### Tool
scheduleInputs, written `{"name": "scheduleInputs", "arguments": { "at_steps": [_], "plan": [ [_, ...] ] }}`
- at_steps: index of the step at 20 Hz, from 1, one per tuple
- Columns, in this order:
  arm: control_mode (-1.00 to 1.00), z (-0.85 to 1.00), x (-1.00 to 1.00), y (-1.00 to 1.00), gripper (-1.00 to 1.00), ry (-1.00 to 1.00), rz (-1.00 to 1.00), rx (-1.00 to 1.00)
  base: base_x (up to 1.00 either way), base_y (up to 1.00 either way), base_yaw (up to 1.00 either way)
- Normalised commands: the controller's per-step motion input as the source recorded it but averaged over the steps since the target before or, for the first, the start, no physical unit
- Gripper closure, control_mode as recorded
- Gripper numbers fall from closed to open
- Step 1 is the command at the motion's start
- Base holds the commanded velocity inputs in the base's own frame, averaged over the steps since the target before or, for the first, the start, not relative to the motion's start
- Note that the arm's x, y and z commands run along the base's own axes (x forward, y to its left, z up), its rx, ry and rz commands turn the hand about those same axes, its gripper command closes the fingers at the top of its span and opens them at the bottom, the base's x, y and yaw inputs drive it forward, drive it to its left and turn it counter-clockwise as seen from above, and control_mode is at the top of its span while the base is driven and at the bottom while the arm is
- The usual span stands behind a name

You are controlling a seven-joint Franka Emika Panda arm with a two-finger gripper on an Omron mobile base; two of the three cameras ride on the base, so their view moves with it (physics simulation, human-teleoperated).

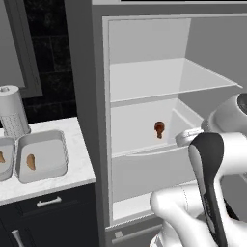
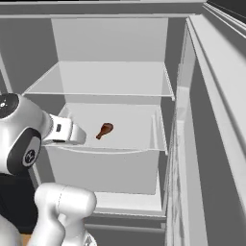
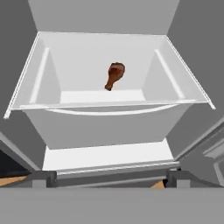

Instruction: Place one sweet potato and one chicken drumstick in each tupperware on the nearby counter, to pack two identical lunches.

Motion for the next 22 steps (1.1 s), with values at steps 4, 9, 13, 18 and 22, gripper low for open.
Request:
{"name": "scheduleInputs", "arguments": {
  "at_steps": [4, 9, 13, 18, 22],
  "plan": [
    [-1.00, -0.45, 1.00, -0.16, -1.00, 0.04, 0.07, 0.00, 0.00, 0.00, 0.00],
    [-1.00, -0.55, 1.00, 0.00, -1.00, 0.03, 0.02, 0.00, 0.00, 0.00, 0.00],
    [-1.00, -0.56, 1.00, -0.03, -1.00, 0.00, 0.00, 0.00, 0.00, 0.00, 0.00],
    [-1.00, -0.45, 0.98, -0.01, -1.00, 0.00, 0.00, 0.00, 0.00, 0.00, 0.00],
    [-1.00, -0.26, 0.90, 0.00, -1.00, 0.00, 0.00, 0.00, 0.00, 0.00, 0.00]
  ]
}}
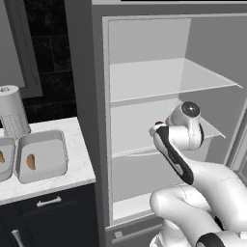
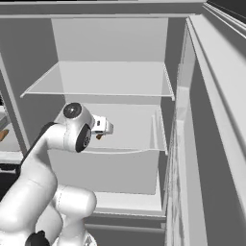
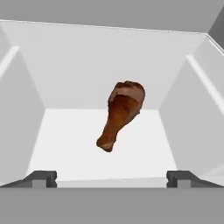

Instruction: Place one sweet potato and one chicken drumstick in each tupperware on the nearby counter, to pack two identical lunches.

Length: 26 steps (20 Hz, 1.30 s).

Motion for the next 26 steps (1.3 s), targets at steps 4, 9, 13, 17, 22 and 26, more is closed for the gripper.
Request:
{"name": "scheduleInputs", "arguments": {
  "at_steps": [4, 9, 13, 17, 22, 26],
  "plan": [
    [-1.00, -0.17, 0.72, -0.01, -1.00, 0.02, 0.00, 0.00, 0.00, 0.00, 0.00],
    [-1.00, -0.28, 0.57, 0.00, -1.00, 0.06, 0.00, 0.00, 0.00, 0.00, 0.00],
    [-1.00, -0.41, 0.31, -0.04, -1.00, 0.01, 0.00, 0.00, 0.00, 0.00, 0.00],
    [-1.00, -0.39, 0.27, -0.04, -1.00, 0.00, 0.00, 0.00, 0.00, 0.00, 0.00],
    [-1.00, -0.32, 0.30, -0.01, -1.00, 0.00, 0.00, 0.00, 0.00, 0.00, 0.00],
    [-1.00, -0.43, 0.09, -0.01, 1.00, 0.02, 0.00, 0.00, 0.00, 0.00, 0.00]
  ]
}}
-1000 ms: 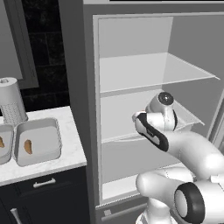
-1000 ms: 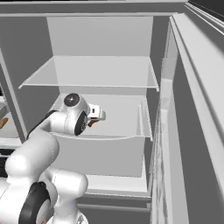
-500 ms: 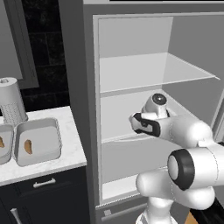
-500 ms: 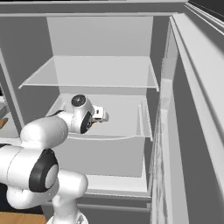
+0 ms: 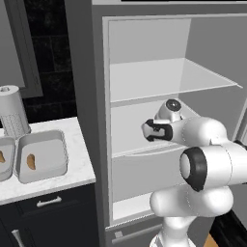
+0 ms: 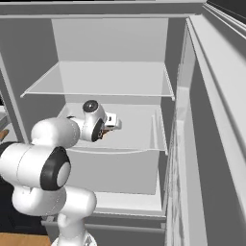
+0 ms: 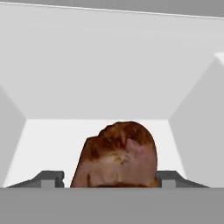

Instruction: Place one sweet potato and one chicken drumstick in each tupperware on the nearby counter, to pack two identical lunches.

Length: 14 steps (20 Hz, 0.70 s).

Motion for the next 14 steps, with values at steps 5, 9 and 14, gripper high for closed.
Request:
{"name": "scheduleInputs", "arguments": {
  "at_steps": [5, 9, 14],
  "plan": [
    [-1.00, -0.57, -0.47, -0.05, 1.00, 0.08, 0.00, 0.00, 0.00, 0.00, 0.00],
    [-1.00, -0.59, -0.84, -0.01, 1.00, 0.05, 0.00, 0.00, 0.00, 0.00, 0.00],
    [-1.00, 0.28, -1.00, -0.09, 1.00, -0.13, -0.05, 0.01, 0.00, 0.00, 0.00]
  ]
}}
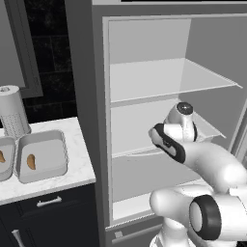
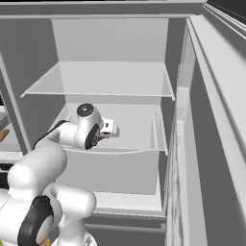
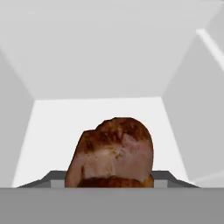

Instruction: Place one sweet potato and one chicken drumstick in each tupperware on the nearby counter, to pack two identical lunches.

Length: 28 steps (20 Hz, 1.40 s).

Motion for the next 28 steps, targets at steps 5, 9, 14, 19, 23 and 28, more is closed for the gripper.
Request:
{"name": "scheduleInputs", "arguments": {
  "at_steps": [5, 9, 14, 19, 23, 28],
  "plan": [
    [-1.00, 1.00, -1.00, 0.00, 1.00, -0.21, -0.01, 0.00, 0.00, 0.00, 0.00],
    [-1.00, 1.00, -1.00, -0.01, 1.00, -0.01, 0.00, 0.00, 0.00, 0.00, 0.00],
    [-1.00, 1.00, -0.99, 0.00, 1.00, 0.13, 0.00, 0.00, 0.00, 0.00, 0.00],
    [-1.00, 1.00, -0.98, 0.00, 1.00, 0.23, 0.00, -0.02, 0.00, 0.00, 0.00],
    [-1.00, 0.80, -0.87, 0.03, 1.00, 0.20, 0.00, -0.05, 0.00, 0.00, 0.00],
    [1.00, 0.19, -0.77, 0.23, 1.00, 0.00, 0.00, -0.02, -0.20, 0.12, 0.00]
  ]
}}
